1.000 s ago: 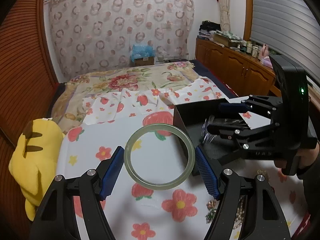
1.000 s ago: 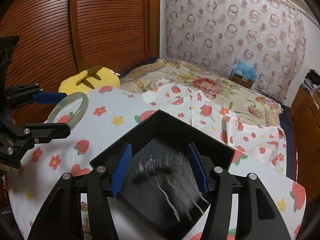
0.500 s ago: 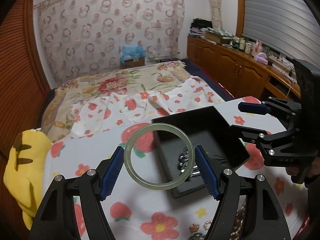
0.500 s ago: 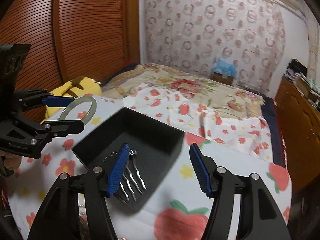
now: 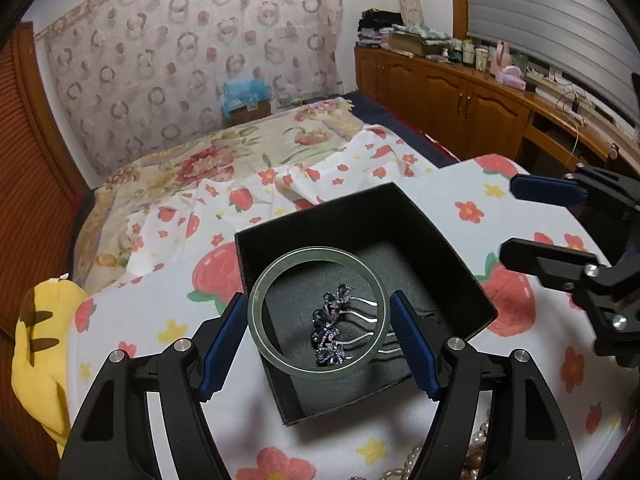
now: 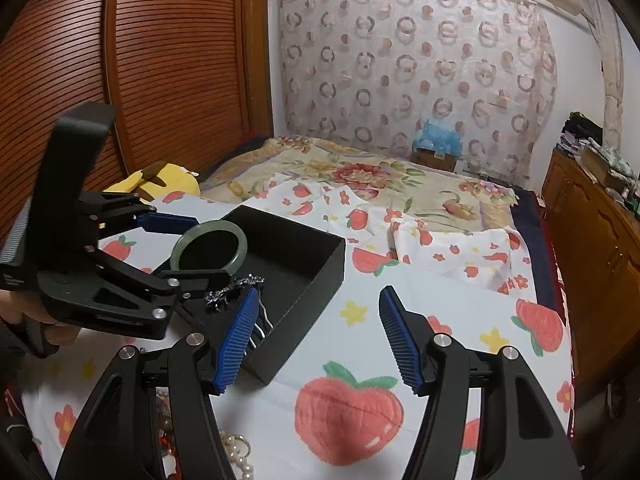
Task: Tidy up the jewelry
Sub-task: 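Lower the jade bangle into the black box and open the left tool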
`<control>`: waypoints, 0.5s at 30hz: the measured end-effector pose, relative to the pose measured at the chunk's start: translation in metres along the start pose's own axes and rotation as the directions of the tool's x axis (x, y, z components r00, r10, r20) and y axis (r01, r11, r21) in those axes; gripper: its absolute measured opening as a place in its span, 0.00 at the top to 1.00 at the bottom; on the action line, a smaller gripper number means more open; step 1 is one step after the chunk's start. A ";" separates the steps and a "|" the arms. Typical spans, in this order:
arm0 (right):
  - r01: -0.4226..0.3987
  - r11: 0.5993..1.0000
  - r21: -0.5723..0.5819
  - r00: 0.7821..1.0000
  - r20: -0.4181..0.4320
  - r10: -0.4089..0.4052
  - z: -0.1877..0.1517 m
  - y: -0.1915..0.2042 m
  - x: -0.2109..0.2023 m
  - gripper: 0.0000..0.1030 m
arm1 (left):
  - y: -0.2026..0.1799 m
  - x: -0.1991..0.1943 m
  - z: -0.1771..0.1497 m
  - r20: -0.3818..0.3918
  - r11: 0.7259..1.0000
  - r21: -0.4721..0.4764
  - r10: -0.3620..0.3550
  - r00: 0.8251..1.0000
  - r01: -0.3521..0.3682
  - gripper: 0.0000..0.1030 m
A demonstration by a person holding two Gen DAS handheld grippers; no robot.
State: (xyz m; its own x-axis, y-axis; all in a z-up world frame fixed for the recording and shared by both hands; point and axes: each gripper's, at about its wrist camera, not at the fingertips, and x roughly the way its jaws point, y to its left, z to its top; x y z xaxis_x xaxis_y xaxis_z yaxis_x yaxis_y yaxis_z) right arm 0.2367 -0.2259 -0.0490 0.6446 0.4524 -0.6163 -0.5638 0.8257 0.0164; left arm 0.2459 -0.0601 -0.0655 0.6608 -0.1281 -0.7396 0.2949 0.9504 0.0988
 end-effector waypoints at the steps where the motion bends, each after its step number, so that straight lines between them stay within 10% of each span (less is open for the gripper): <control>1: 0.000 1.000 0.001 1.000 0.000 0.000 -0.001 0.001 -0.001 0.37 | 0.000 0.001 0.000 -0.003 1.000 0.001 0.001 1.000 -0.001 0.33; 15: 0.003 1.000 0.010 1.000 0.011 -0.003 -0.018 0.014 -0.021 0.37 | -0.002 -0.034 -0.020 0.046 0.999 -0.037 -0.026 0.999 0.027 0.33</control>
State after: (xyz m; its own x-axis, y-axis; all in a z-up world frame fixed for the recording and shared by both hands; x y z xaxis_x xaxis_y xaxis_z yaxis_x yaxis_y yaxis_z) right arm 0.2061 -0.2303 -0.0495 0.6521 0.4539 -0.6073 -0.5568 0.8303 0.0227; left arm 0.2088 -0.0515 -0.0536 0.6840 -0.1653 -0.7105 0.2870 0.9564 0.0537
